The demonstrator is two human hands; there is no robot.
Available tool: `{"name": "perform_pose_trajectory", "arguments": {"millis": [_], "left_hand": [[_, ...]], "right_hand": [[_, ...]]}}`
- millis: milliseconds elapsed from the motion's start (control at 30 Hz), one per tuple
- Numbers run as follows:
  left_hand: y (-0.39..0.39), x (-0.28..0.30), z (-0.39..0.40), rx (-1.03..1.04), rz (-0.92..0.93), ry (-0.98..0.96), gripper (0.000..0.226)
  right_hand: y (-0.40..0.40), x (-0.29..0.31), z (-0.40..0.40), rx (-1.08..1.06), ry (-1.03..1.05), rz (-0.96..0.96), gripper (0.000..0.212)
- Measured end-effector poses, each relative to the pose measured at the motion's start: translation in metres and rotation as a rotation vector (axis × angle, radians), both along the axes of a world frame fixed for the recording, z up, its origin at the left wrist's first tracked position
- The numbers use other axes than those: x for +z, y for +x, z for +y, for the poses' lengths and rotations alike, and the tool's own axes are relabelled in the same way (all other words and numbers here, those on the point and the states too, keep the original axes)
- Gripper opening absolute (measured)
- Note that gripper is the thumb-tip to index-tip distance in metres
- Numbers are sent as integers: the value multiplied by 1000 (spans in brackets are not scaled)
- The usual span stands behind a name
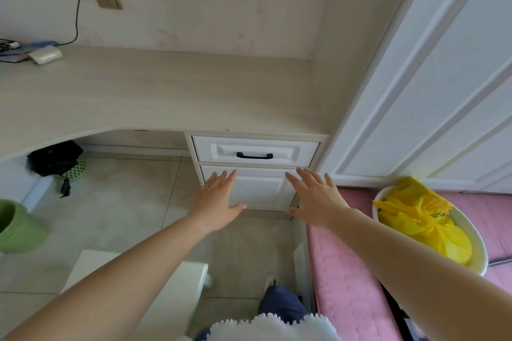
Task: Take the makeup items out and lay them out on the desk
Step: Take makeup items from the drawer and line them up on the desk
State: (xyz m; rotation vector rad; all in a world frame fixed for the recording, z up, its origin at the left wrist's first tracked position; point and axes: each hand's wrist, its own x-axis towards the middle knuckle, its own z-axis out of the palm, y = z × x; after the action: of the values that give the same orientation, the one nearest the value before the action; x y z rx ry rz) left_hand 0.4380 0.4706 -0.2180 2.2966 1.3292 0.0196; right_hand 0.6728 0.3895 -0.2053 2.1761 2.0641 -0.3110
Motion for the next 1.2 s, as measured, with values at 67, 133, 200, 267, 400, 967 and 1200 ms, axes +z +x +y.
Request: {"name": "perform_pose_trajectory", "arguments": {"millis": [67,133,200,267,400,967,1200], "left_hand": [[13,-11,27,13,15,-38,83],[27,-21,52,7,40,-51,82],[42,-34,83,-8,76,-68,82],[50,-42,107,-32,126,-103,82],[58,-50,148,-62,184,-150,83],[66,-112,244,-597,306,-250,78],[77,-146,267,-740,248,-84,75]], "right_hand": [[9,-13,30,0,-41,15,86],[16,-29,60,23,-80,22,86],[25,-49,94,42,-110,47,84],[29,-63,121,67,-148,72,81],[31,-76,164,105,-230,134,74],[9,-148,225,-88,-315,177,74],[-12,-171,238,-271,-126,169,68]]}}
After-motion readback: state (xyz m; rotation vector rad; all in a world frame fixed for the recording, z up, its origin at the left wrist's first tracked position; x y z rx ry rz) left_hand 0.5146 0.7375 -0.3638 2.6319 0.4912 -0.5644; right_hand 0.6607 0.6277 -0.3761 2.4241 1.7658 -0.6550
